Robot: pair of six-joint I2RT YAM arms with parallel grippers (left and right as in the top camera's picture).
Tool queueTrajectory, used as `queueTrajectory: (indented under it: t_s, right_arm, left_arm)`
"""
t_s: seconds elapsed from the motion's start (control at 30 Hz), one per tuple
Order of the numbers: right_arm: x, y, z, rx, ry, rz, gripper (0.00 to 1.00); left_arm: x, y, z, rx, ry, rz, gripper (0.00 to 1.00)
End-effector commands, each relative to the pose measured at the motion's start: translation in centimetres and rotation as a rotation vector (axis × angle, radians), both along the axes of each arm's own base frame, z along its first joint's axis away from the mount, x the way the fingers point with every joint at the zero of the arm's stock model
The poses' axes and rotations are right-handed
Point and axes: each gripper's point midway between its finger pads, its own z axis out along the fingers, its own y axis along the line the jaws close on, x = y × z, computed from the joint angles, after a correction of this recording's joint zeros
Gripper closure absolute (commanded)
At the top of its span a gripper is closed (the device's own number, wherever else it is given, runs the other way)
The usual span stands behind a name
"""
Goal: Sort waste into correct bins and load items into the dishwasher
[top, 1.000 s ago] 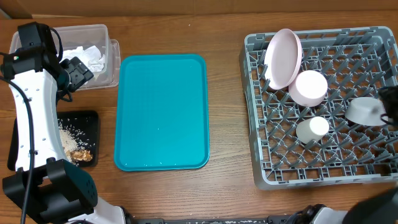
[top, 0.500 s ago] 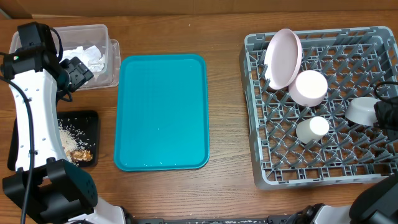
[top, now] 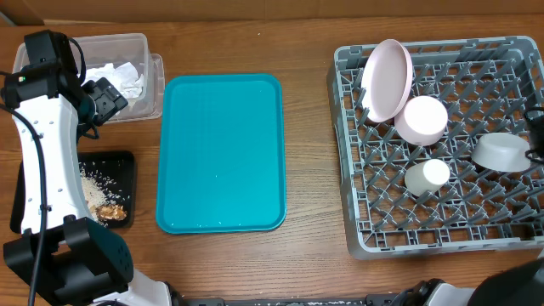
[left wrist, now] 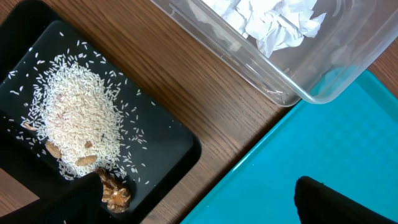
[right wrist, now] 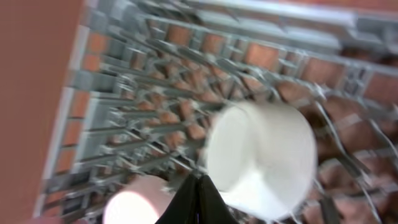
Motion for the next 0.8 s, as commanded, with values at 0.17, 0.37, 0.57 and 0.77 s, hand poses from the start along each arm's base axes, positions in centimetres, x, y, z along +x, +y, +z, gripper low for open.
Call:
queueTrajectory:
  t_s: [0.17, 0.37, 0.57, 0.77]
  right_arm:
    - [1.6, 0.2, -3.4, 0.063, 0.055, 0.062, 0.96]
    - [0.9, -0.1, -6.1, 0.1, 0.147, 0.034, 0.96]
    - [-0.9, -0.8, -6.8, 0.086, 0.227, -0.06, 0.96]
    - [-2.3, -0.8, -7.3, 0.095, 0.286, -0.106, 0.96]
  left_arm:
    - [0.1, 0.2, 0.9, 0.017, -0.024, 0.012, 0.0]
    - [0.1, 0.2, 0.9, 0.017, -0.024, 0.012, 0.0]
    - [0.1, 0.2, 0.9, 0.017, -0.024, 0.012, 0.0]
    - [0.1, 0.2, 0.9, 0.017, -0.024, 0.012, 0.0]
